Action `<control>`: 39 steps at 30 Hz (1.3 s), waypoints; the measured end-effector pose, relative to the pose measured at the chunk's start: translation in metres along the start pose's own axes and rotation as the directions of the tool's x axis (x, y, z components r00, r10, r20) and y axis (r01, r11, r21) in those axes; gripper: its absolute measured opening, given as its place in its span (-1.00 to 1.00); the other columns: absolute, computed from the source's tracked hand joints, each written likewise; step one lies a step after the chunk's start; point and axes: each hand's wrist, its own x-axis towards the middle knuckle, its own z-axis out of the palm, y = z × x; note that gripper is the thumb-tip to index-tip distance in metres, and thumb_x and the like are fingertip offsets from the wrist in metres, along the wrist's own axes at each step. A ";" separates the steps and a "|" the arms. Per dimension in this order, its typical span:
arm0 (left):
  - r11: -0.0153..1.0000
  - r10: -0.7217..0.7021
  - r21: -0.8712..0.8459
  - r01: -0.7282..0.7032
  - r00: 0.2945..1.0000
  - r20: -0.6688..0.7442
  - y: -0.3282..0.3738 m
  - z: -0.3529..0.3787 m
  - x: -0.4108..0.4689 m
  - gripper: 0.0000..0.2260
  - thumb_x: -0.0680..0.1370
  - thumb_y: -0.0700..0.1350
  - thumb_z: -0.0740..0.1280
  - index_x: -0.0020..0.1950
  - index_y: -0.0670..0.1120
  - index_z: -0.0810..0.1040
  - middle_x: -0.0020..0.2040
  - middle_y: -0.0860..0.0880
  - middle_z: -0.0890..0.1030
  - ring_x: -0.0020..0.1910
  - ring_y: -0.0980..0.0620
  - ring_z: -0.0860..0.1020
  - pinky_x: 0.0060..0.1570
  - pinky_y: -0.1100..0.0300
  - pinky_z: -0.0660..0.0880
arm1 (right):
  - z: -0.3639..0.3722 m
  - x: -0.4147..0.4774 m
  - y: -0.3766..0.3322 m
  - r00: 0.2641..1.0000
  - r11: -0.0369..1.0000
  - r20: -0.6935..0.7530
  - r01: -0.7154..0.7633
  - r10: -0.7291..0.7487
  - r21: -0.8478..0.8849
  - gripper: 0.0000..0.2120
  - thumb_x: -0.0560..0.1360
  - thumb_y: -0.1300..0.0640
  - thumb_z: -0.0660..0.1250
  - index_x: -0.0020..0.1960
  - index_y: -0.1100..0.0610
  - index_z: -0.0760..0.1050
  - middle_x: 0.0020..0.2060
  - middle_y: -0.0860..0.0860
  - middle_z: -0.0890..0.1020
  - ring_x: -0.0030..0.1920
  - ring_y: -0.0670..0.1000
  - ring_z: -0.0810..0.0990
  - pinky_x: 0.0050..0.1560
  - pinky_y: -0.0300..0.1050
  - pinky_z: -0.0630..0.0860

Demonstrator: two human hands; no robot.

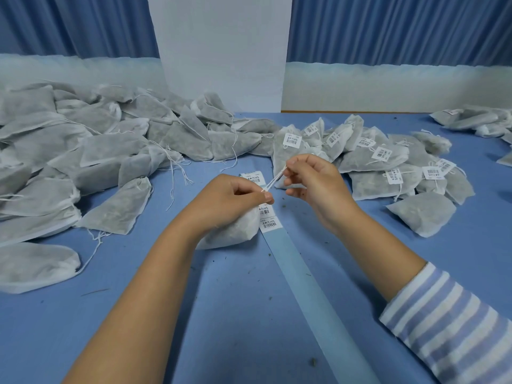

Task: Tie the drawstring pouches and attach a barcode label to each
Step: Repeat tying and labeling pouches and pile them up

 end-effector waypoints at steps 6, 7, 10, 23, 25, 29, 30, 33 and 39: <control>1.000 0.019 0.013 -0.019 1.000 0.006 0.001 -0.001 0.001 -0.83 0.53 -0.07 0.44 -0.24 0.11 0.71 -0.36 0.24 0.64 -0.37 0.39 0.50 -0.37 0.55 0.30 | 0.003 0.001 0.004 0.997 0.986 -0.032 0.063 -0.069 -0.155 -0.85 0.63 0.20 0.20 -0.10 0.15 0.46 -0.25 -0.03 0.51 -0.27 -0.10 0.52 -0.26 -0.27 0.54; 1.000 0.015 0.007 -0.015 1.000 -0.004 0.001 -0.001 0.001 -0.84 0.53 -0.06 0.44 -0.25 0.11 0.71 -0.34 0.23 0.65 -0.37 0.37 0.49 -0.37 0.55 0.30 | 0.003 0.002 0.004 0.996 0.983 -0.039 0.069 -0.076 -0.168 -0.87 0.64 0.20 0.20 -0.07 0.16 0.46 -0.24 -0.02 0.51 -0.27 -0.11 0.52 -0.25 -0.27 0.54; 1.000 -0.007 -0.009 0.007 0.999 -0.044 -0.001 0.002 0.002 -0.89 0.51 0.01 0.46 -0.22 0.11 0.73 -0.28 0.13 0.65 -0.33 0.30 0.47 -0.32 0.51 0.33 | 0.000 0.003 0.003 0.996 0.982 -0.041 0.074 -0.083 -0.173 -0.89 0.64 0.20 0.19 -0.01 0.21 0.46 -0.25 -0.02 0.50 -0.32 -0.16 0.52 -0.27 -0.29 0.54; 0.981 -0.156 -0.123 0.148 0.986 -0.061 -0.010 -0.018 0.003 -0.72 0.54 0.01 0.42 -0.12 -0.21 0.55 -0.28 -0.04 0.50 -0.29 0.04 0.45 -0.27 0.21 0.43 | -0.005 -0.001 -0.002 0.960 0.957 0.013 0.281 -0.281 -0.066 -0.85 0.62 0.25 0.24 -0.10 0.09 0.47 -0.29 -0.11 0.55 -0.30 -0.15 0.52 -0.26 -0.28 0.51; 0.957 -0.204 -0.244 0.159 0.964 -0.169 -0.010 -0.016 0.006 -0.78 0.57 0.02 0.38 -0.12 -0.13 0.57 -0.24 -0.04 0.56 -0.25 0.04 0.51 -0.23 0.20 0.52 | -0.002 -0.005 0.001 0.935 0.925 0.113 0.349 -0.335 -0.151 -0.85 0.61 0.27 0.25 -0.10 0.07 0.47 -0.22 -0.07 0.54 -0.23 -0.12 0.52 -0.20 -0.23 0.52; 0.841 -0.290 -0.518 0.155 0.938 -0.190 -0.009 -0.011 0.010 -0.83 0.60 0.00 0.34 -0.09 -0.05 0.62 -0.20 0.03 0.70 -0.17 0.04 0.66 -0.13 0.11 0.63 | 0.008 -0.012 0.011 0.876 0.803 0.270 0.477 -0.401 -0.356 -0.85 0.57 0.24 0.32 -0.09 0.01 0.49 -0.08 -0.06 0.51 -0.07 -0.19 0.50 -0.04 -0.13 0.50; 0.800 -0.311 -0.579 0.157 0.934 -0.176 -0.008 -0.011 0.010 -0.84 0.60 -0.01 0.34 -0.08 -0.05 0.62 -0.21 0.02 0.70 -0.18 0.03 0.67 -0.14 0.11 0.63 | 0.009 -0.012 0.015 0.864 0.773 0.295 0.498 -0.407 -0.393 -0.87 0.56 0.23 0.33 -0.08 0.01 0.51 -0.03 -0.03 0.50 0.01 -0.18 0.49 0.01 -0.13 0.51; 0.661 -0.319 -0.735 0.152 0.943 -0.092 -0.006 -0.012 0.010 -0.85 0.61 -0.05 0.31 0.00 -0.10 0.61 -0.20 -0.04 0.71 -0.20 0.00 0.70 -0.24 0.12 0.64 | 0.010 -0.013 0.023 0.851 0.706 0.318 0.525 -0.418 -0.476 -0.95 0.56 0.19 0.34 -0.03 0.07 0.57 0.12 0.01 0.48 0.25 -0.04 0.43 0.26 0.02 0.43; 0.520 -0.289 -0.836 0.176 0.957 0.022 -0.004 -0.015 0.010 -0.81 0.61 -0.10 0.22 0.07 -0.18 0.55 -0.15 -0.12 0.68 -0.23 -0.03 0.69 -0.26 0.15 0.64 | 0.012 -0.014 0.020 0.879 0.819 0.337 0.450 -0.337 -0.355 -0.86 0.60 0.23 0.28 -0.05 0.00 0.47 0.00 -0.11 0.57 0.13 -0.22 0.51 0.04 -0.17 0.50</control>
